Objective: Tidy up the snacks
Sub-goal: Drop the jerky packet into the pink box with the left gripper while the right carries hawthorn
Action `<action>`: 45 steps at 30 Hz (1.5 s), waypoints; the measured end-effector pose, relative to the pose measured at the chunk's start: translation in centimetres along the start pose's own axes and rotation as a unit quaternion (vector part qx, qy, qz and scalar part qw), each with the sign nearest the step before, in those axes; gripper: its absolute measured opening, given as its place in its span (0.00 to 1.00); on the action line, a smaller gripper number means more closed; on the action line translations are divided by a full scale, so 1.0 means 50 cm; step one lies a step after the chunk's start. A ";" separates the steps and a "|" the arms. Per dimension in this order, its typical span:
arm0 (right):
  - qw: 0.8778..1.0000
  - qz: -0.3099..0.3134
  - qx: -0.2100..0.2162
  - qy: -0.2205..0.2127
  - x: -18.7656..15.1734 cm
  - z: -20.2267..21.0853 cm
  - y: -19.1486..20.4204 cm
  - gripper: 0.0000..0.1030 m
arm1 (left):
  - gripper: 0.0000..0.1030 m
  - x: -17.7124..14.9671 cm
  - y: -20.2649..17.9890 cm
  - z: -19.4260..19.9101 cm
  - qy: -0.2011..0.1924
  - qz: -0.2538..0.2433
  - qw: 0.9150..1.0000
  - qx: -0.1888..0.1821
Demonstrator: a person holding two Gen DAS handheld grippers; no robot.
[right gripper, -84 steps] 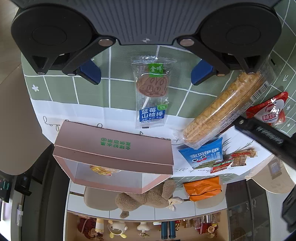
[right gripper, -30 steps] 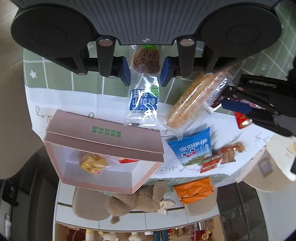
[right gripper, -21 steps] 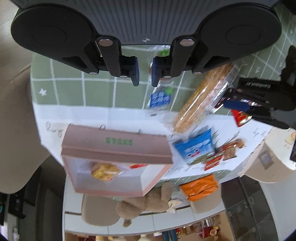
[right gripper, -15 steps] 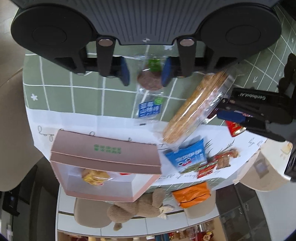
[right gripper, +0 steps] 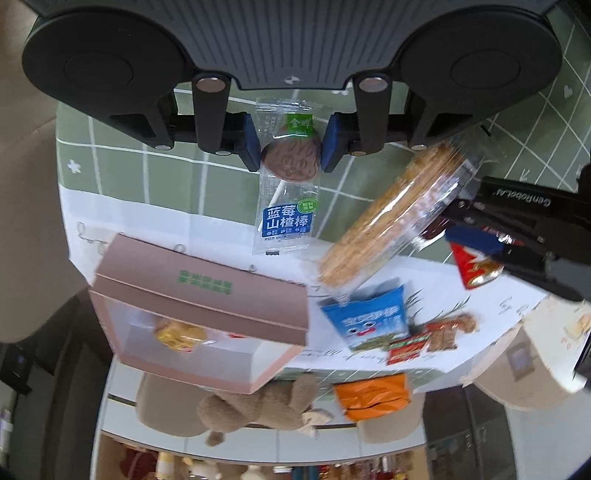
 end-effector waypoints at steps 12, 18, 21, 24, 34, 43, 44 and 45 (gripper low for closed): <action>0.990 0.006 -0.023 -0.141 0.128 0.162 -0.062 0.34 | 0.41 0.271 0.030 0.163 -0.162 0.066 0.981 -0.084; 0.985 0.012 -0.054 -0.164 0.298 0.152 -0.121 0.53 | 0.41 0.454 -0.030 0.073 -0.112 0.092 0.980 -0.133; 0.990 -0.030 -0.057 -0.129 0.308 0.113 -0.161 0.54 | 0.41 0.415 -0.001 0.030 -0.093 0.107 0.984 -0.110; 0.992 -0.035 -0.033 -0.116 0.267 0.092 -0.162 0.61 | 0.41 0.341 0.041 -0.010 -0.055 0.131 0.985 -0.099; 0.998 0.015 0.046 -0.026 0.182 -0.055 -0.023 0.63 | 0.41 0.087 0.161 0.020 0.000 0.157 0.988 0.015; 0.987 0.143 0.069 0.017 0.196 -0.180 0.141 0.69 | 0.41 -0.034 0.226 0.063 0.030 0.192 0.979 0.063; 0.986 0.148 0.065 0.028 0.184 -0.188 0.145 0.69 | 0.41 -0.040 0.228 0.064 0.032 0.197 0.978 0.066; 0.986 0.155 0.056 0.030 0.172 -0.191 0.147 0.69 | 0.41 -0.045 0.236 0.063 0.033 0.204 0.976 0.071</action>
Point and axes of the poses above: each gripper's, at about its wrist camera, not at the fingertips, and z roughly against the way its jaws point, y to its left, x to its top, the point moved 6 cm from there along -z, roughly the way its jaws point, and after that the axes turned 13 degrees about x, right-handed, at the moved point
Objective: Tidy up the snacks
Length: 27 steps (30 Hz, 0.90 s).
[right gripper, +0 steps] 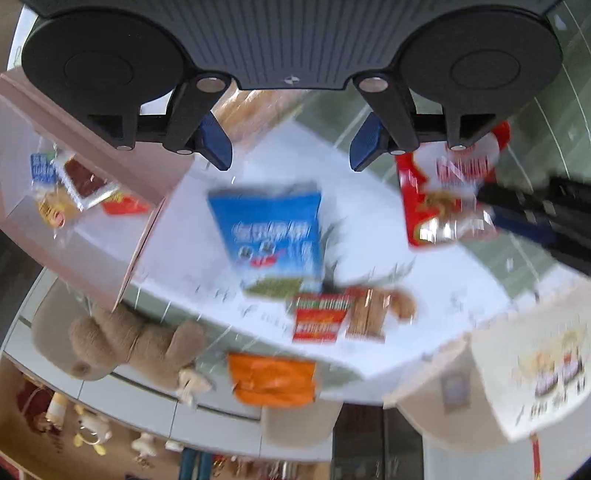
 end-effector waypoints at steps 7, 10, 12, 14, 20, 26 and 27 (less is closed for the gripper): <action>0.999 0.016 -0.046 0.006 -0.098 0.068 -0.009 0.70 | 0.40 0.081 0.051 -0.042 -0.024 0.097 0.995 -0.005; 0.998 -0.013 -0.061 0.006 -0.126 0.087 -0.030 0.70 | 0.40 0.152 0.089 -0.095 -0.012 0.197 0.980 -0.019; 0.997 -0.038 -0.066 0.007 -0.139 0.094 -0.045 0.69 | 0.40 0.189 0.109 -0.135 0.001 0.245 0.969 -0.010; 0.996 -0.056 -0.067 0.008 -0.151 0.100 -0.052 0.69 | 0.40 0.220 0.115 -0.166 0.006 0.257 0.966 0.006; 0.996 -0.064 -0.066 0.006 -0.181 0.109 -0.043 0.70 | 0.27 0.243 0.065 -0.204 0.010 0.172 0.985 0.028; 0.995 -0.079 -0.061 0.001 -0.184 0.113 -0.045 0.70 | 0.24 0.181 -0.020 -0.161 0.009 0.076 0.997 -0.019; 0.995 -0.078 -0.060 0.000 -0.182 0.113 -0.044 0.70 | 0.24 0.163 -0.040 -0.148 0.008 0.055 0.998 -0.027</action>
Point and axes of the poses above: each gripper's, at about its wrist camera, not at the fingertips, and z roughly against the way its jaws point, y to its left, x to its top, the point moved 6 cm from there along -z, roughly the way its jaws point, and after that the axes turned 13 degrees about x, right-handed, at the moved point
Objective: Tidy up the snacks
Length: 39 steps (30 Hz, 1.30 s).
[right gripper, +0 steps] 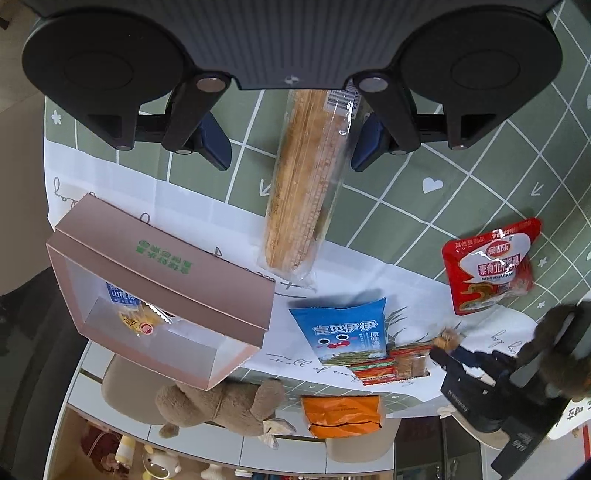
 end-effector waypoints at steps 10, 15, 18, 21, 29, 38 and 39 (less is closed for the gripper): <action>0.999 0.013 0.024 -0.027 0.062 0.003 0.015 0.70 | 0.23 -0.157 -0.102 0.082 0.045 -0.079 0.990 -0.112; 0.998 0.027 0.046 -0.038 0.102 -0.004 0.040 0.70 | 0.24 -0.131 -0.087 0.089 0.030 -0.020 0.991 -0.130; 0.997 0.052 0.046 -0.047 0.126 -0.007 0.062 0.70 | 0.25 -0.066 -0.032 0.074 0.007 0.064 0.994 -0.090; 0.996 0.062 0.051 -0.049 0.130 -0.006 0.076 0.70 | 0.26 0.006 0.031 0.039 -0.006 0.148 0.987 -0.055; 0.998 0.022 0.051 -0.043 0.091 0.013 0.062 0.70 | 0.27 0.155 0.063 -0.058 -0.024 0.158 0.987 0.030; 0.998 -0.030 0.043 -0.028 0.043 0.011 0.024 0.70 | 0.28 0.102 -0.051 -0.051 -0.039 -0.054 0.998 0.020; 0.998 -0.032 0.047 -0.028 0.042 0.012 0.027 0.70 | 0.28 0.085 -0.064 -0.042 -0.044 -0.082 0.996 0.014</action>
Point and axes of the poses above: each gripper's, at about its wrist camera, not at the fingertips, and z roughly against the way its jaws point, y to its left, x to its top, the point moved 6 cm from there along -z, roughly the way its jaws point, and after that the axes turned 13 degrees about x, right-handed, at the moved point
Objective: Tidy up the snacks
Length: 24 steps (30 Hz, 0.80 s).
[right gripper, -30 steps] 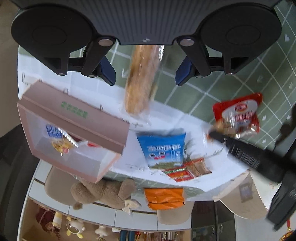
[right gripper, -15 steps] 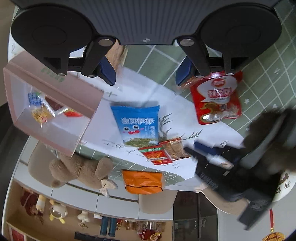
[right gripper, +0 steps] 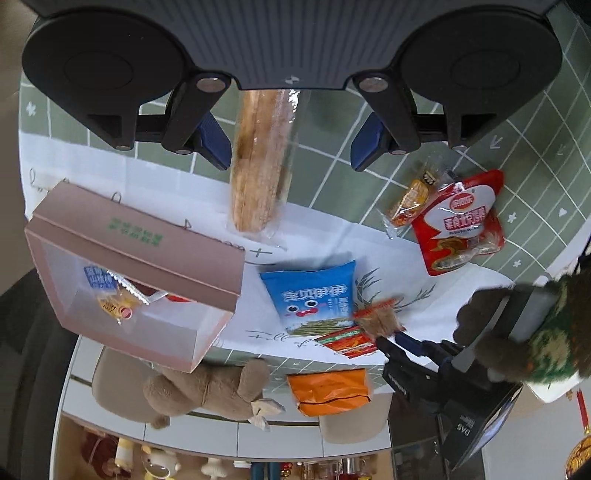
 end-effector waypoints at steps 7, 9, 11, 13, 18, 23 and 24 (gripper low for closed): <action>0.999 0.033 0.016 -0.014 0.021 -0.015 0.050 0.70 | 0.39 -0.109 -0.064 0.060 0.028 -0.095 0.991 -0.087; 0.999 0.034 0.034 -0.019 0.034 -0.030 0.069 0.70 | 0.38 -0.139 -0.069 0.063 0.049 -0.097 0.989 -0.100; 0.998 0.027 0.058 -0.019 0.041 -0.047 0.087 0.70 | 0.36 -0.156 -0.061 0.073 0.044 -0.084 0.991 -0.093; 0.997 0.023 0.074 -0.011 0.044 -0.072 0.103 0.64 | 0.36 -0.157 -0.043 0.082 0.043 -0.041 0.994 -0.089; 0.994 0.013 0.103 0.016 0.037 -0.111 0.123 0.20 | 0.36 -0.120 0.021 0.086 0.050 0.126 0.988 -0.081; 0.996 0.014 0.090 0.004 0.033 -0.064 0.113 0.06 | 0.36 -0.075 0.004 0.050 0.048 0.140 0.988 -0.041; 0.996 0.012 0.087 0.001 0.029 -0.051 0.106 0.06 | 0.36 -0.070 -0.011 0.042 0.046 0.124 0.991 -0.035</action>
Point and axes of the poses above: each gripper's, at about its wrist camera, not at the fingertips, and z roughly against the way its jaws point, y to its left, x to its top, the point moved 6 cm from there along -z, roughly the way its jaws point, and after that the axes turned 13 degrees about x, right-handed, at the moved point
